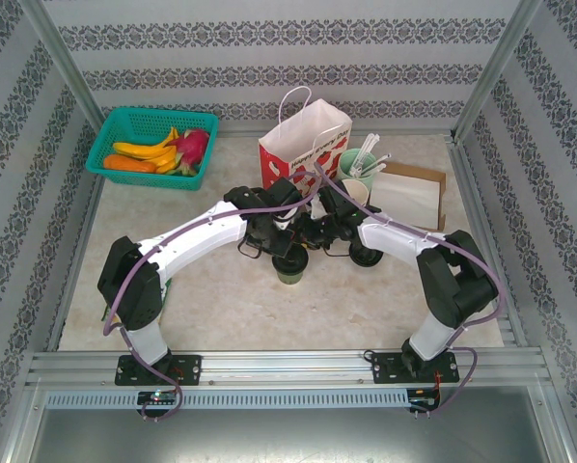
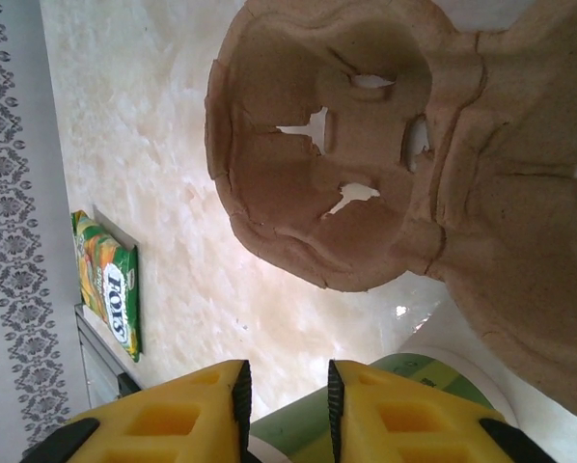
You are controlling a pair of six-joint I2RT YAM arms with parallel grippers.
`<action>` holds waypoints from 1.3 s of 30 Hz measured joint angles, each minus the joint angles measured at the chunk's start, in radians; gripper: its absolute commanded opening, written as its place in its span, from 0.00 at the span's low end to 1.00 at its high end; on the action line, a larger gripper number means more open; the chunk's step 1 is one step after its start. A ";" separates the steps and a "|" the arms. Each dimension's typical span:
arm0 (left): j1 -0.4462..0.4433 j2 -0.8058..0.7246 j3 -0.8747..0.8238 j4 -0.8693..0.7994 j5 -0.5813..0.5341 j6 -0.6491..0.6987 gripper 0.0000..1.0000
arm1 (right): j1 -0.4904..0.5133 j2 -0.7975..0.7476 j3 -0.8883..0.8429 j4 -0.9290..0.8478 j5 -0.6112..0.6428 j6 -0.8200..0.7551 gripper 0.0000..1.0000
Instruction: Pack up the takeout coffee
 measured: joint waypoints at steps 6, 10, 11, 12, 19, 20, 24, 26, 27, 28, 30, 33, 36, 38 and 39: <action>-0.008 0.001 0.004 -0.006 -0.008 -0.006 0.00 | 0.019 -0.025 0.010 -0.049 0.060 -0.029 0.39; -0.013 0.001 0.005 -0.007 -0.027 -0.023 0.00 | 0.027 -0.097 0.004 -0.108 0.128 -0.055 0.47; -0.013 0.001 0.005 -0.007 -0.033 -0.028 0.00 | 0.028 -0.131 -0.006 -0.109 0.147 -0.065 0.49; -0.013 0.001 0.005 -0.007 -0.038 -0.031 0.00 | 0.028 -0.158 -0.016 -0.110 0.161 -0.072 0.51; -0.013 0.010 0.018 0.000 -0.072 -0.063 0.00 | 0.031 -0.339 -0.144 -0.090 0.200 -0.152 0.81; -0.013 0.010 0.018 0.000 -0.075 -0.065 0.00 | 0.031 -0.364 -0.174 -0.079 0.204 -0.161 0.98; -0.013 0.012 0.018 0.006 -0.079 -0.079 0.00 | 0.032 -0.422 -0.265 -0.053 0.182 -0.212 0.98; -0.013 0.012 0.018 0.006 -0.079 -0.083 0.00 | 0.037 -0.441 -0.300 -0.039 0.176 -0.237 0.98; -0.013 0.012 0.018 0.006 -0.079 -0.083 0.00 | 0.038 -0.451 -0.319 -0.028 0.175 -0.246 0.98; -0.013 0.012 0.018 0.006 -0.079 -0.083 0.00 | 0.040 -0.460 -0.336 -0.020 0.174 -0.255 0.98; -0.013 0.012 0.018 0.006 -0.079 -0.084 0.00 | 0.046 -0.473 -0.365 0.005 0.174 -0.267 0.95; -0.013 0.014 0.018 0.006 -0.079 -0.086 0.00 | 0.055 -0.474 -0.382 0.032 0.172 -0.283 0.87; -0.013 0.014 0.018 0.006 -0.079 -0.087 0.00 | 0.068 -0.474 -0.383 0.054 0.174 -0.299 0.79; -0.013 0.014 0.018 0.006 -0.079 -0.087 0.00 | 0.078 -0.470 -0.383 0.066 0.175 -0.312 0.74; -0.013 0.014 0.018 0.006 -0.078 -0.087 0.00 | 0.079 -0.466 -0.383 0.070 0.175 -0.314 0.73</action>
